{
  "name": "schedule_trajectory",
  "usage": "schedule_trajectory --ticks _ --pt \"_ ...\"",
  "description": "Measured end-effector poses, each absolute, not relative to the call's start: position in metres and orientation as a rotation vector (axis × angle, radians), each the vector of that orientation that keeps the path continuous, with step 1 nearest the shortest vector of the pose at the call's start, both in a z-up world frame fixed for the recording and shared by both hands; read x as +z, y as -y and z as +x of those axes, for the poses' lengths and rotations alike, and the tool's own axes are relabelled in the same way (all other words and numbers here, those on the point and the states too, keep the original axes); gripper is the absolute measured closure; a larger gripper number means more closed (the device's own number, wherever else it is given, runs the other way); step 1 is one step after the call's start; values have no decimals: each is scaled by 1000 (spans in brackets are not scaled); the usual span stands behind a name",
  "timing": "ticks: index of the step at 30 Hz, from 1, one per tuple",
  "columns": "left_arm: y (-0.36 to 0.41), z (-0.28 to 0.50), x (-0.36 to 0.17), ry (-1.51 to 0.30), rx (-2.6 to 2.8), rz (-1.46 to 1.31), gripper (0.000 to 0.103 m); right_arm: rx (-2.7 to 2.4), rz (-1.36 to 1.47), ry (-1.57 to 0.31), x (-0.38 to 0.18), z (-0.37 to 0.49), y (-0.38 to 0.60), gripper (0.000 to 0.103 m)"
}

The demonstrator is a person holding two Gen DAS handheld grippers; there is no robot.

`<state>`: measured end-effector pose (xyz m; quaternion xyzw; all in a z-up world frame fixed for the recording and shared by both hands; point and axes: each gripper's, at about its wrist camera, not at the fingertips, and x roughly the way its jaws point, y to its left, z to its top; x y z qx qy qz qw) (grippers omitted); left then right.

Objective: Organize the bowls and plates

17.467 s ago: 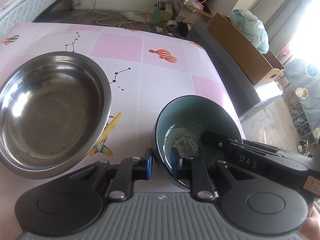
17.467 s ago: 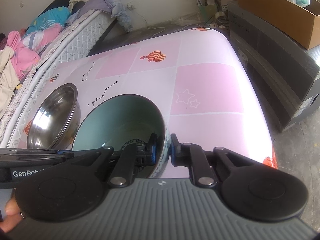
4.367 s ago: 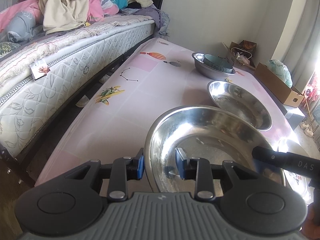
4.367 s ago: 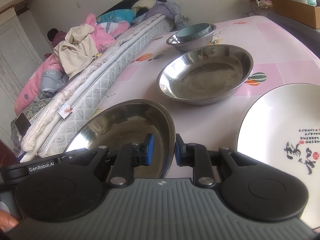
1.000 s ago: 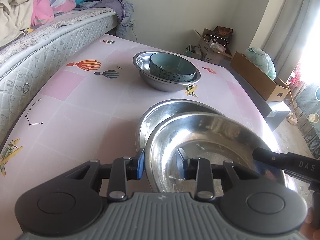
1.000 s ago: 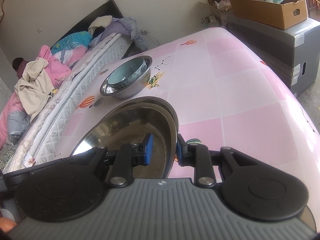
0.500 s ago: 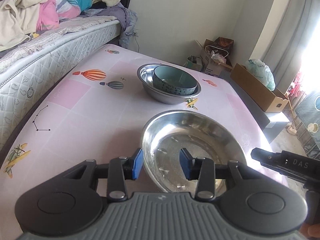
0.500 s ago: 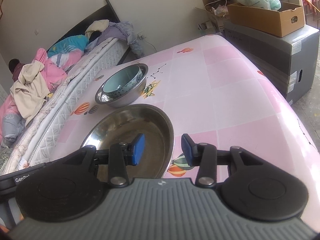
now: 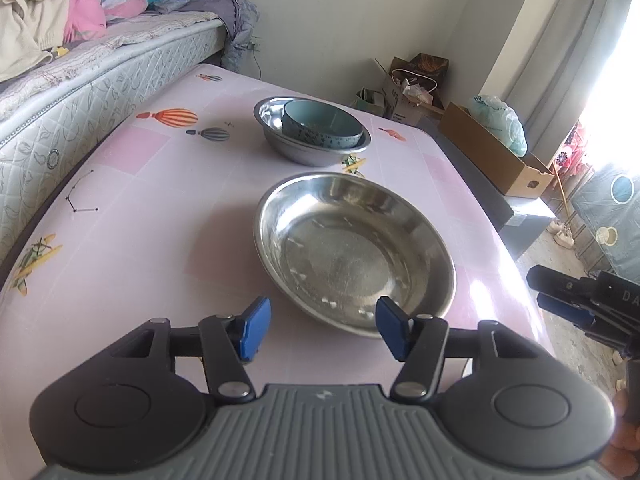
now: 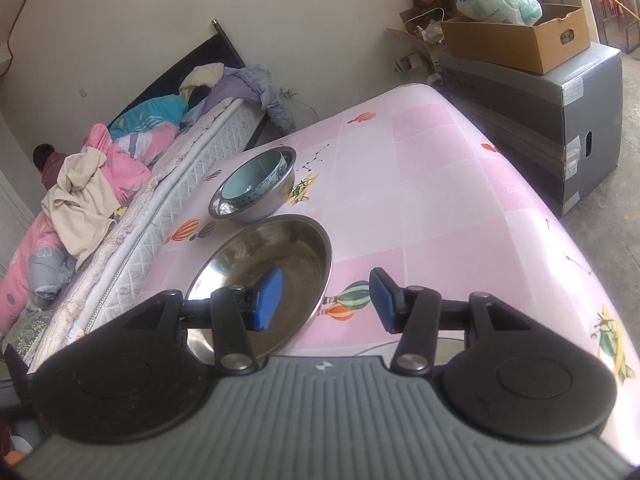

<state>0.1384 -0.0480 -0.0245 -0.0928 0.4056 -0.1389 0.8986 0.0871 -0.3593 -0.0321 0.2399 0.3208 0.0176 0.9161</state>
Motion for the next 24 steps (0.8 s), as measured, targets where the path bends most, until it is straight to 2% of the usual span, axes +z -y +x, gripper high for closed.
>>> schedule_trajectory --ticks 4,8,15,24 --pt "55 122 -28 -871 -315 -177 36 30 499 -652 -29 58 371 47" --pt "68 106 -30 -887 -343 -144 30 0 523 -633 -31 28 388 26" --pt "90 85 -37 -911 -399 -123 25 -73 534 -641 -47 -12 413 25" --pt "119 78 -48 -936 -466 -103 25 -122 548 -666 -69 -27 429 27"
